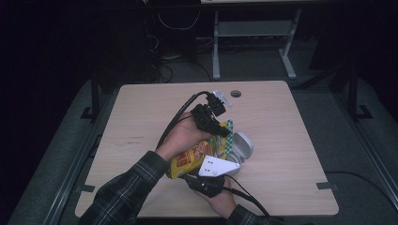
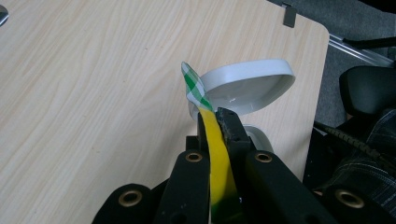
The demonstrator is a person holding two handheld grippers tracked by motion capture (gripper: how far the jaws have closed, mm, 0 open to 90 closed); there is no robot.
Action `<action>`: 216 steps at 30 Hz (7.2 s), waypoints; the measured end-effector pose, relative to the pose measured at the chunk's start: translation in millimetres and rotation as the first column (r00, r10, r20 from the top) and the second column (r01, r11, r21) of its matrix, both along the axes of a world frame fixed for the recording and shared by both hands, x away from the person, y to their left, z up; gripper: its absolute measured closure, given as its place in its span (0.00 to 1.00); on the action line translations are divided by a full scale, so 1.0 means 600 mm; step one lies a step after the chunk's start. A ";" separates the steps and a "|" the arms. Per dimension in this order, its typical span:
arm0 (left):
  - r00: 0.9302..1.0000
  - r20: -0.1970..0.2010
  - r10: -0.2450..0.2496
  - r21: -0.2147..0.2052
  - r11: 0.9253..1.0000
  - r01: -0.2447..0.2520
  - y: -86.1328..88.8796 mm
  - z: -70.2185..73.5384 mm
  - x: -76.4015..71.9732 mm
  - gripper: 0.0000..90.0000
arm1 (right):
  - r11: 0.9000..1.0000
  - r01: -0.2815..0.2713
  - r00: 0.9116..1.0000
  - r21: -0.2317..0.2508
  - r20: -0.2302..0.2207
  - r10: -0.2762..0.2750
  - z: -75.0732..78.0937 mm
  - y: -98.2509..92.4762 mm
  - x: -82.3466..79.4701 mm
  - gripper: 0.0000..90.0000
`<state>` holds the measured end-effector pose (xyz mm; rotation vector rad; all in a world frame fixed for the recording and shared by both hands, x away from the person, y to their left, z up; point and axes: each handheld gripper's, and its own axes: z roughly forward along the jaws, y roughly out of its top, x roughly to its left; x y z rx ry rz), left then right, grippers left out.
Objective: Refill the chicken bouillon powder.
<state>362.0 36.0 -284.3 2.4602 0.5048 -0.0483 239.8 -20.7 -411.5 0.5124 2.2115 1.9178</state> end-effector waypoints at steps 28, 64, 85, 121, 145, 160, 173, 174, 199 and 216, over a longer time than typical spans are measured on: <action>1.000 -0.002 -0.003 0.017 1.000 0.003 -0.004 -0.002 0.001 1.00 | 1.000 -0.004 1.000 0.013 -0.013 0.005 -0.001 -0.001 0.000 1.00; 1.000 -0.002 0.001 0.018 1.000 -0.001 -0.005 -0.003 0.000 1.00 | 1.000 -0.005 1.000 0.015 -0.015 0.005 -0.001 -0.001 0.000 1.00; 1.000 -0.003 0.001 0.020 1.000 -0.001 -0.006 -0.003 0.000 1.00 | 1.000 -0.005 1.000 0.015 -0.015 0.005 -0.001 -0.001 0.000 1.00; 1.000 0.001 -0.003 0.028 1.000 0.003 -0.009 -0.003 0.000 1.00 | 1.000 -0.006 1.000 0.020 -0.025 0.006 -0.001 -0.002 -0.001 1.00; 1.000 0.001 -0.002 0.034 0.999 0.002 -0.013 -0.004 -0.001 1.00 | 0.999 -0.006 0.999 0.034 -0.038 0.007 0.000 -0.003 0.000 1.00; 1.000 -0.001 -0.001 0.033 0.999 0.001 -0.015 -0.005 -0.002 1.00 | 0.999 -0.005 0.999 0.040 -0.048 0.007 0.000 -0.003 0.001 1.00; 1.000 0.000 0.002 0.029 1.000 -0.001 -0.013 -0.006 -0.001 1.00 | 0.999 -0.006 0.999 0.035 -0.043 0.008 -0.001 -0.003 0.001 1.00; 1.000 -0.001 0.001 0.028 1.000 -0.001 -0.013 -0.006 -0.002 1.00 | 0.999 -0.006 0.999 0.034 -0.043 0.008 -0.001 -0.003 0.001 1.00; 1.000 0.006 0.004 0.024 1.000 -0.004 -0.012 -0.006 0.002 1.00 | 1.000 -0.008 0.999 0.027 -0.041 0.010 -0.001 -0.004 0.005 1.00; 1.000 0.008 0.004 0.028 1.000 -0.005 -0.012 -0.005 0.001 1.00 | 1.000 -0.009 0.999 0.029 -0.040 0.010 0.000 -0.004 0.004 1.00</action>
